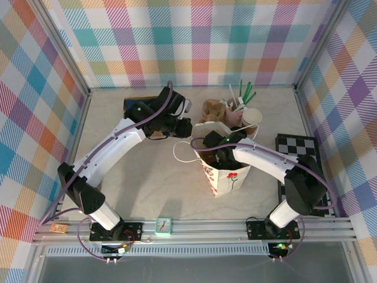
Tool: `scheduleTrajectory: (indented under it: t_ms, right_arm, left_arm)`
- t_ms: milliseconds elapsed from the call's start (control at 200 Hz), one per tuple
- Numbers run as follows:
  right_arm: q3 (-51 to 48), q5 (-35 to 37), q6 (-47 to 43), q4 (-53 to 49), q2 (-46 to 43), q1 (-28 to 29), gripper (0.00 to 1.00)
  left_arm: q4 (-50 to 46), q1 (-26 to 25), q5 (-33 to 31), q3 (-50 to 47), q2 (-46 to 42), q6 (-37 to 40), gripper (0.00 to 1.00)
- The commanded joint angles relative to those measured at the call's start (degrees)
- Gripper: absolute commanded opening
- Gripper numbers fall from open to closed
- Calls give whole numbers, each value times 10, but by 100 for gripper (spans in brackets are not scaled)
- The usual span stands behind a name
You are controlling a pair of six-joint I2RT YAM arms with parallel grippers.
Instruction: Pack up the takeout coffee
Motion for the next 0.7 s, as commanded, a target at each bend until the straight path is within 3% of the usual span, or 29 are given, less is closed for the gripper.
scheduleTrajectory:
  t_ms: [0, 695]
  right_arm:
    - [-5, 4, 5, -5, -8, -1, 28]
    - [16, 14, -8, 14, 26, -4, 27]
  left_arm:
    - [-15, -6, -10, 17, 2, 9, 14]
    - [-15, -6, -4, -8, 2, 8, 14]
